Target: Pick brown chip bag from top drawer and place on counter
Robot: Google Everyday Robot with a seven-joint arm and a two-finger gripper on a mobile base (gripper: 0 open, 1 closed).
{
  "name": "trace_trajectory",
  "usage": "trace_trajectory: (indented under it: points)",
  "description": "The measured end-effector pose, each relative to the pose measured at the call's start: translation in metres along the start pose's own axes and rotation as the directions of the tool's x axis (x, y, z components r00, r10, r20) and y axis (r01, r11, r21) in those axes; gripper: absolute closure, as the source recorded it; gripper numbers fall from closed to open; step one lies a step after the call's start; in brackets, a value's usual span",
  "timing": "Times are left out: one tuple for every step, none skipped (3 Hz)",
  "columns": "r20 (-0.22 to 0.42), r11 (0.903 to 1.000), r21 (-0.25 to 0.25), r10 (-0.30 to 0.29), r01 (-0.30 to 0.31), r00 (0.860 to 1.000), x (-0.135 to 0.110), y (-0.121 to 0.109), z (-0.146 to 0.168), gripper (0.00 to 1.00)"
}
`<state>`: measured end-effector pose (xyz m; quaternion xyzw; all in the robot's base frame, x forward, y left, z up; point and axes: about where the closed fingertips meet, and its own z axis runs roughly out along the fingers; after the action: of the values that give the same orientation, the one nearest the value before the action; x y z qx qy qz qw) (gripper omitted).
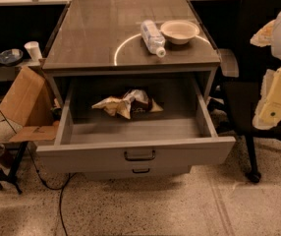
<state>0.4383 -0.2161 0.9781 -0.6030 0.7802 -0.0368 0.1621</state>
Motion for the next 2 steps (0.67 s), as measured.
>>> trace_trajectory:
  points:
    - [0.000,1.0000,0.000,0.000,0.000,1.000,0.0000,0.0000,0.0000,0.00]
    - [0.059,0.9977,0.037,0.055,-0.058,0.997,-0.0010,-0.0090,0.0000,0.00]
